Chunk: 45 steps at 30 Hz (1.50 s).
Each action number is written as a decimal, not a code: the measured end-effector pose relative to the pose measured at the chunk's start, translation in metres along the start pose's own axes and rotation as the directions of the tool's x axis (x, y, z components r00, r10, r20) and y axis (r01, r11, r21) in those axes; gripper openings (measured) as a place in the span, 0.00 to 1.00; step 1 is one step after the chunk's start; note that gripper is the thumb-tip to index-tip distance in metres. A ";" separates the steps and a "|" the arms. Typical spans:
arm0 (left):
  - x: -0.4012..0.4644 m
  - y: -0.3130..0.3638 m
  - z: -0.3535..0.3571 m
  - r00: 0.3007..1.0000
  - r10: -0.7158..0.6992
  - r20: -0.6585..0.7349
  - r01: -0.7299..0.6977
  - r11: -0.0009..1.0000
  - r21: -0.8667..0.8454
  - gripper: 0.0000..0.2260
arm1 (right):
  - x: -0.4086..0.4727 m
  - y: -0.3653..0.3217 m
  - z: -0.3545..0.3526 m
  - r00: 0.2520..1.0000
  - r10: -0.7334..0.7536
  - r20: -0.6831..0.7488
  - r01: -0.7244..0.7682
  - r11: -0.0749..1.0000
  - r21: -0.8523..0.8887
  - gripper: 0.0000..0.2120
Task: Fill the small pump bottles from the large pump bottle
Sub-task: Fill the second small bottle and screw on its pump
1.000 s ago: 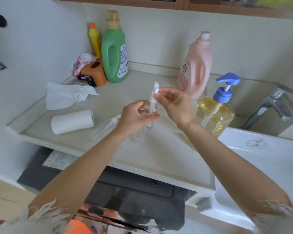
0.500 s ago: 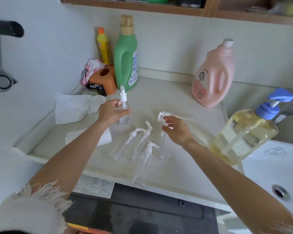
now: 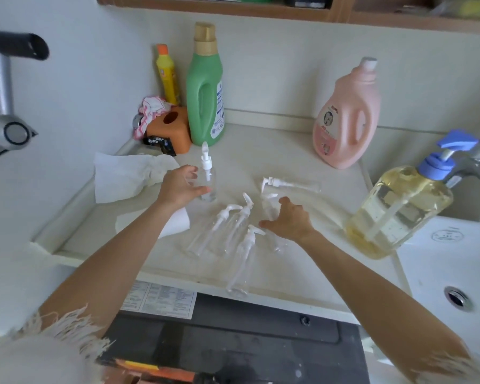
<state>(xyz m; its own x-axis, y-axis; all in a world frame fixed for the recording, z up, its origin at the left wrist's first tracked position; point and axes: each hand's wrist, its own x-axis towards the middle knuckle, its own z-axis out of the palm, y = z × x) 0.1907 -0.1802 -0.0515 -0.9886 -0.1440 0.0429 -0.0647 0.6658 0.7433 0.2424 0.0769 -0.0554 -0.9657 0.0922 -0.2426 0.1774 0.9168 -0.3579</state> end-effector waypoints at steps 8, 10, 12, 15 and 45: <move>-0.082 0.068 -0.005 0.982 0.186 0.027 -0.181 0.974 -0.134 0.09 | -0.031 0.023 -0.037 0.953 -0.256 0.160 -0.056 0.369 0.928 0.12; -0.096 0.094 0.009 0.966 0.153 0.209 -0.077 0.939 -0.334 0.06 | -0.049 0.027 -0.047 0.898 -0.372 0.236 -0.133 0.281 0.950 0.14; -0.108 0.118 0.030 0.951 0.168 0.260 -0.037 0.895 -0.444 0.06 | -0.067 0.037 -0.056 0.848 -0.464 0.258 -0.135 0.281 0.950 0.16; -0.125 0.148 0.055 0.921 0.245 0.304 0.012 0.759 -0.651 0.07 | -0.091 0.054 -0.067 0.822 -0.511 0.251 -0.114 0.285 0.952 0.21; -0.135 0.177 0.109 0.913 0.261 0.315 0.205 0.376 -0.904 0.07 | -0.099 0.133 -0.059 0.928 -0.371 0.013 0.118 0.328 0.937 0.15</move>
<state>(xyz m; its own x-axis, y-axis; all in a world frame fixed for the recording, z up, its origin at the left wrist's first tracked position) 0.2978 0.0367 0.0017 -0.9618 0.2728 0.0224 -0.1042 -0.4408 0.8915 0.3507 0.2127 -0.0257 -0.9601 -0.2598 -0.1039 0.1215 -0.0528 -0.9912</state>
